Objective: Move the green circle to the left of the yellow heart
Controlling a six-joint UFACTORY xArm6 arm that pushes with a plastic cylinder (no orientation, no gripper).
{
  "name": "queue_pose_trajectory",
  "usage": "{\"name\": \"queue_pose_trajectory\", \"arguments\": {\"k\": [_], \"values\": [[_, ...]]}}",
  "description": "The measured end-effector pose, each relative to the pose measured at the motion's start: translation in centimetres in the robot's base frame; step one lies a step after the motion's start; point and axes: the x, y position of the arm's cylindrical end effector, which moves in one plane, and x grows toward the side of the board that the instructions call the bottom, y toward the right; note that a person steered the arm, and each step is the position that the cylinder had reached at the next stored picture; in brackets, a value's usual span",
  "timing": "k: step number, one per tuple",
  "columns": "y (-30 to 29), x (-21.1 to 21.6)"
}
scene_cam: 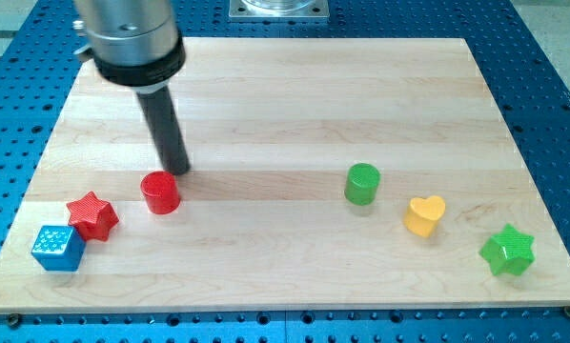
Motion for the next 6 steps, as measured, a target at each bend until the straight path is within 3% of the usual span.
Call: {"name": "queue_pose_trajectory", "arguments": {"k": [1, 2, 4, 5, 6], "values": [[-2.7, 5.6], [-3.6, 6.6], [11.5, -3.8], [22.2, -2.7], [22.8, 1.7]]}}
